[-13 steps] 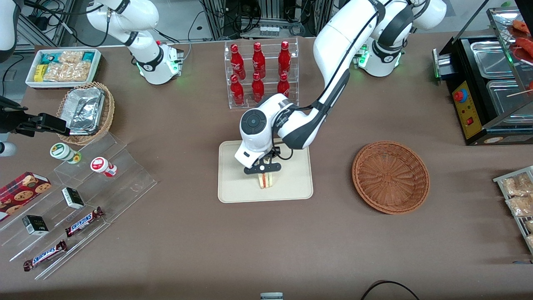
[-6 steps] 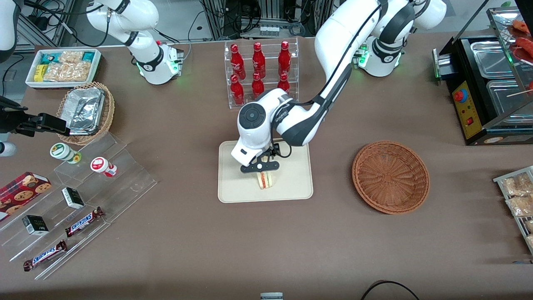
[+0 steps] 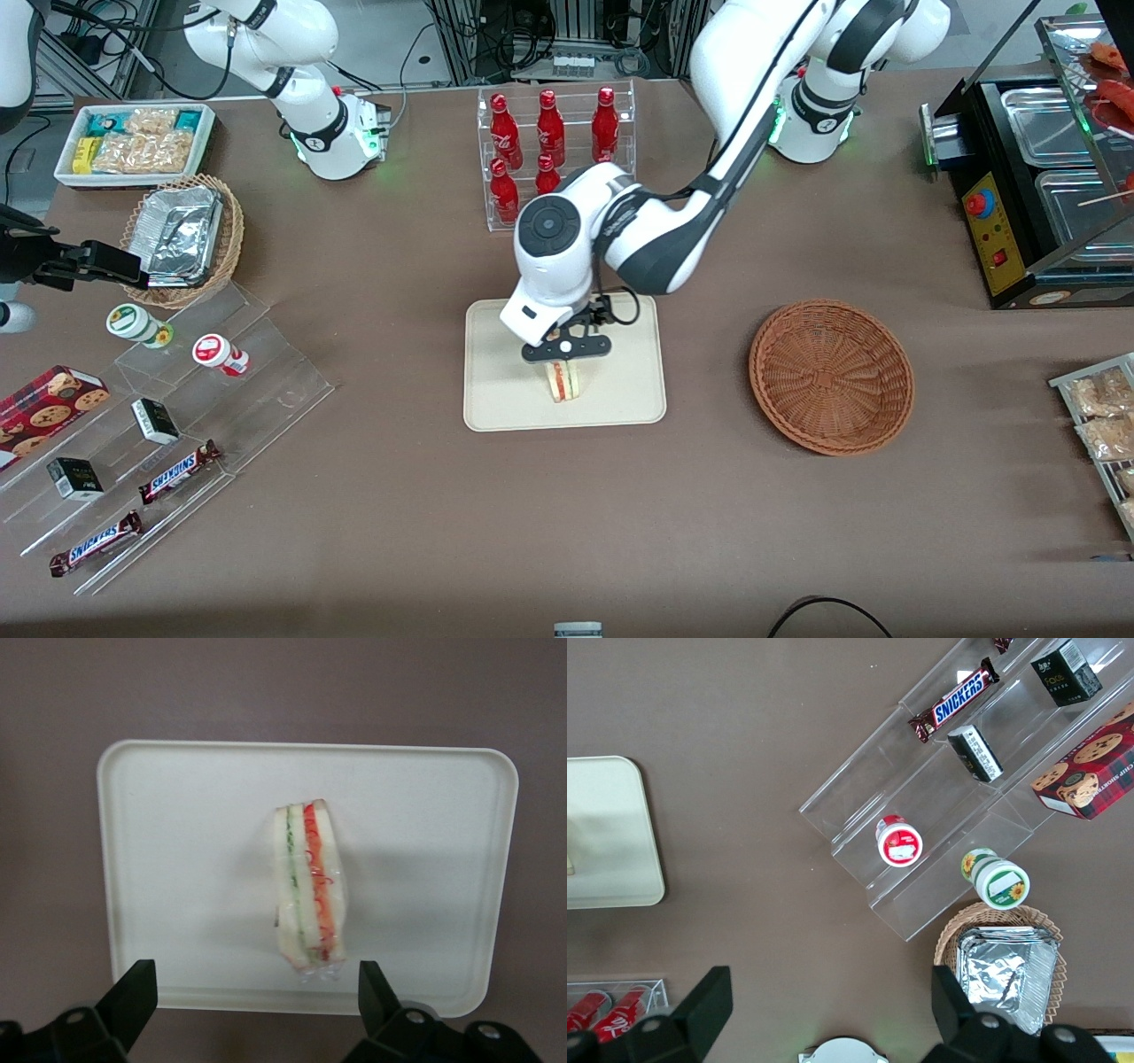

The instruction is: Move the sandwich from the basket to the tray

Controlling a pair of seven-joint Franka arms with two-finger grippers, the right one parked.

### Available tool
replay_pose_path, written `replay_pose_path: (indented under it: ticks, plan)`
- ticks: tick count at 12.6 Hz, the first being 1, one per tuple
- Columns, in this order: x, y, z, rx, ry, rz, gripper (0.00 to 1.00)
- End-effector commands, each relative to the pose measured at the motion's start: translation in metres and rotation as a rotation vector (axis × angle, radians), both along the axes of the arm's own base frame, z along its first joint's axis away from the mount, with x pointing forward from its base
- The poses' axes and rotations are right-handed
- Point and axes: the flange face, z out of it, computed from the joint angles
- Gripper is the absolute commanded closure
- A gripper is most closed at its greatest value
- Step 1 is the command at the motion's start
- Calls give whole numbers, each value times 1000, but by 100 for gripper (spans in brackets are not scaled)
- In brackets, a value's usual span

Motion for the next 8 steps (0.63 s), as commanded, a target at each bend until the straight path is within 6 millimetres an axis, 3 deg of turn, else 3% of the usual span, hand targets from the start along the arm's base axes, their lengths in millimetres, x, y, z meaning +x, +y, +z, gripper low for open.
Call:
replay_pose_path:
  ticks: [1, 3, 4, 8]
  plan:
    - [12, 46, 44, 38, 34, -9, 0]
    - [35, 105, 68, 28, 46, 37, 0]
    - [32, 119, 77, 24, 46, -10, 0]
    - [55, 211, 96, 18, 60, -48, 0]
